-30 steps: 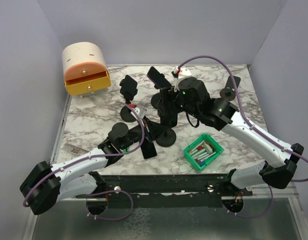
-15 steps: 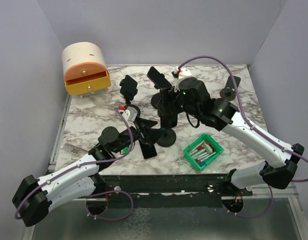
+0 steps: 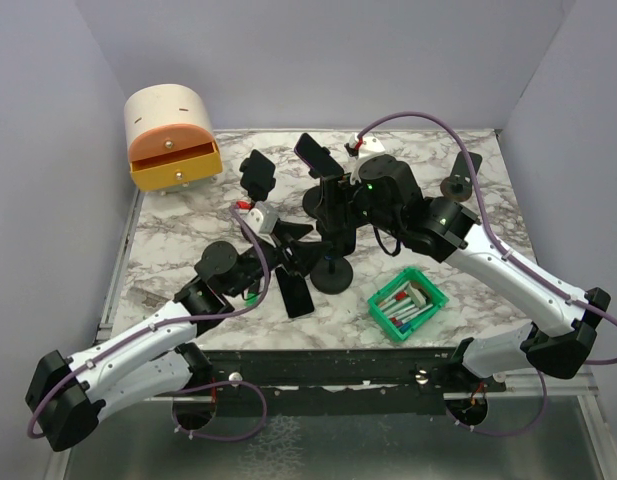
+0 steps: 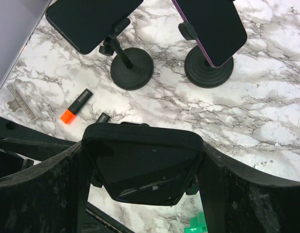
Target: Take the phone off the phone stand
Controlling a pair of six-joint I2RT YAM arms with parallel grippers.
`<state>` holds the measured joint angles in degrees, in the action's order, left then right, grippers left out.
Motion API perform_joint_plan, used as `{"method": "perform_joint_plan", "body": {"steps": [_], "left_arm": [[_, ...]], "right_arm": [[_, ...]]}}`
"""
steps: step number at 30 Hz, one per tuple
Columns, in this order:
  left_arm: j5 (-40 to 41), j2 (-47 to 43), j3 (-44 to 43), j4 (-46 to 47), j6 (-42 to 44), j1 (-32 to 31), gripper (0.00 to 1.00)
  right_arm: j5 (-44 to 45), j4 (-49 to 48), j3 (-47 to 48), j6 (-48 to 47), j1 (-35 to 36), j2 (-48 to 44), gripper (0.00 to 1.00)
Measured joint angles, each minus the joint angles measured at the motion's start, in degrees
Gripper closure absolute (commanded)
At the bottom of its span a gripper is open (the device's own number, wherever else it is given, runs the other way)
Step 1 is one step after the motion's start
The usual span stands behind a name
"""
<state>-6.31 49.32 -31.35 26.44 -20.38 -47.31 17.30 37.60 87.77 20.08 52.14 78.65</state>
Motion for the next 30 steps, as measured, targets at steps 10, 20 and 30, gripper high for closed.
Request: {"method": "perform_joint_plan", "body": {"steps": [10,20,30], "left_arm": [[0.20,4.70,-4.11,-2.47,-0.87,1.29,0.50],[-2.36,5.29,-4.11,-1.77,-4.09,2.62,0.53],[-6.56,6.14,-4.04,2.49,-8.85,5.07,0.65]], "right_arm": [[-0.28,-0.02,0.00,0.00,-0.02,-0.02,0.93],[-0.63,-0.02,0.00,0.02,0.00,-0.02,0.93],[-0.81,-0.04,0.00,0.02,0.00,-0.02,0.91]]}}
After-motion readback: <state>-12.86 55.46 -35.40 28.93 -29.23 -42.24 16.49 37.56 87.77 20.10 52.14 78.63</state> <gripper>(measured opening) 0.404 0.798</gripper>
